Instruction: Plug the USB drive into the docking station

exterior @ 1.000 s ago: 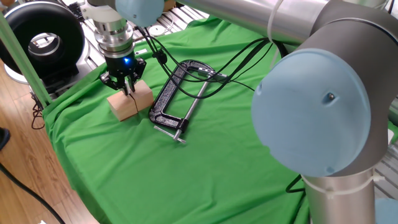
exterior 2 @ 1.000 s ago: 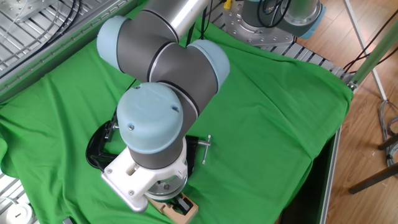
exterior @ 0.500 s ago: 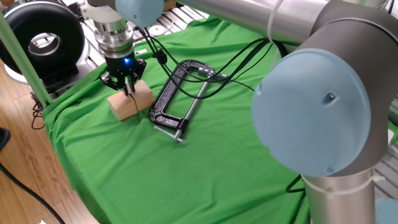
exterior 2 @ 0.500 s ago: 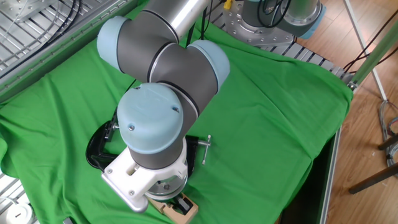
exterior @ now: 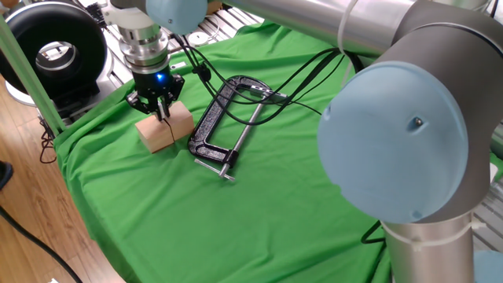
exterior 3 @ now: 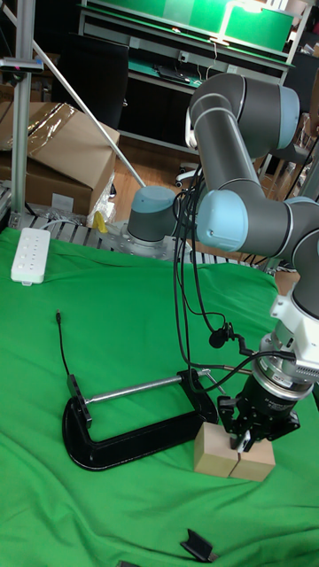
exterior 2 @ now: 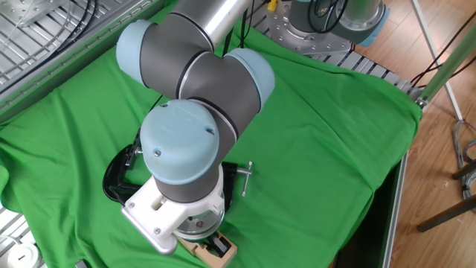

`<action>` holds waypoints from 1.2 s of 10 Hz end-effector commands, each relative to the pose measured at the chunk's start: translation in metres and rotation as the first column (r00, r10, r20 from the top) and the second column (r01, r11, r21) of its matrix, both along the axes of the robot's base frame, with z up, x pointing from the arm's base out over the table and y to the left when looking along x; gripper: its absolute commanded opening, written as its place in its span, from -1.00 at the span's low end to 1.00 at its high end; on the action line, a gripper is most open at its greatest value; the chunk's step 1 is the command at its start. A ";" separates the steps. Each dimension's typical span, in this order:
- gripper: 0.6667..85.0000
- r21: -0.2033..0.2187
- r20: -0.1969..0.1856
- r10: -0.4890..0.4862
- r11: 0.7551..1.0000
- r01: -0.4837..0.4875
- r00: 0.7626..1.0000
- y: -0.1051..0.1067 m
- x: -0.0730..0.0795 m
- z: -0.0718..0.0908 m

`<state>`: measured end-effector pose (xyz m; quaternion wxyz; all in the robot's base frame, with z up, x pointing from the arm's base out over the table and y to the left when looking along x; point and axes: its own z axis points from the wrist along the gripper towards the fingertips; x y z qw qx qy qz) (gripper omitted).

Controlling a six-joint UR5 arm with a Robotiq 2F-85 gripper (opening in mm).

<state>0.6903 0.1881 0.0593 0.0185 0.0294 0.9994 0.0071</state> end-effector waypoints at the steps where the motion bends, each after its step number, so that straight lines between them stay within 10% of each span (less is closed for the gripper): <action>1: -0.46 0.011 -0.001 -0.006 1.000 0.006 1.000 0.002 0.001 0.001; 12: -0.60 0.008 0.004 -0.009 1.000 0.009 1.000 0.001 0.002 0.000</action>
